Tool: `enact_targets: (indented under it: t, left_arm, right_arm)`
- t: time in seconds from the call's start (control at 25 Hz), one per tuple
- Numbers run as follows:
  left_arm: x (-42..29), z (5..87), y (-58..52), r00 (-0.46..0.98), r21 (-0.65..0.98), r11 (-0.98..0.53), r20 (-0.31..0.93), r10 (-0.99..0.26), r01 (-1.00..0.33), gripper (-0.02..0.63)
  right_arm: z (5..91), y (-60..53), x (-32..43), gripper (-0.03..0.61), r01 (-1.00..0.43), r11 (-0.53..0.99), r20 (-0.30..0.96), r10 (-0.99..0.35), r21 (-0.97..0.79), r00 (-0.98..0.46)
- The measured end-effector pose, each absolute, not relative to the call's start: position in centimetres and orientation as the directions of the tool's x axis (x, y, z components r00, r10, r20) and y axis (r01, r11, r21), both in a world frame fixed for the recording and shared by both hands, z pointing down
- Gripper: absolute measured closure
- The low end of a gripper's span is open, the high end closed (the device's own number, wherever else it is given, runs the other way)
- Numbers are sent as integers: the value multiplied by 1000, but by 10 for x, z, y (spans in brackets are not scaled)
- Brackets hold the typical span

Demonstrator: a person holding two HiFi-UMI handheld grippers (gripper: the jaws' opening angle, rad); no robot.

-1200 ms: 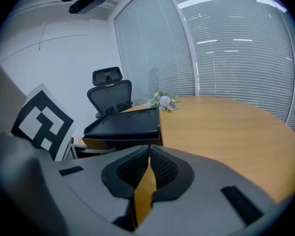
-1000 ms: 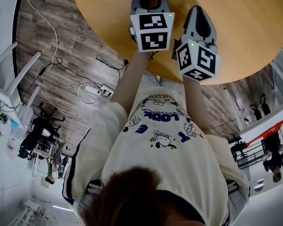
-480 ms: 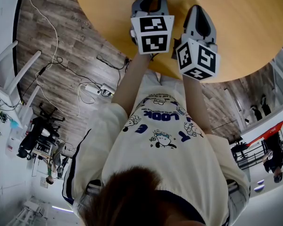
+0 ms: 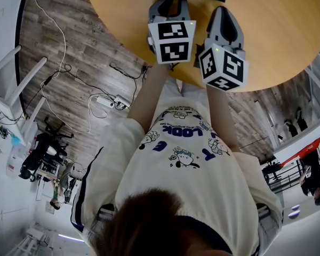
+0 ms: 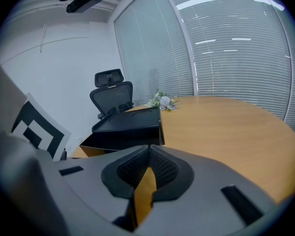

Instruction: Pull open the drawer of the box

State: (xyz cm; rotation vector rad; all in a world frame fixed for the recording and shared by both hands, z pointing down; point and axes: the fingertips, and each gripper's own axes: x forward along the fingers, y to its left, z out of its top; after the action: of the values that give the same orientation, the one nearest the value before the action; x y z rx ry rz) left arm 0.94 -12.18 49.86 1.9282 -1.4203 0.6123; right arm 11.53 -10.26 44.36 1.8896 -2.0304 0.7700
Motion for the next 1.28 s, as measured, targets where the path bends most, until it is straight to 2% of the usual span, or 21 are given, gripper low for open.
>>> enact_targets:
  t: [1.28]
  left_arm:
    - [7,507,-77,297,227,-192,721,-626,-955,538]
  right_arm:
    - [443,-73,110,546,-978,18,520,-845,-206,-125]
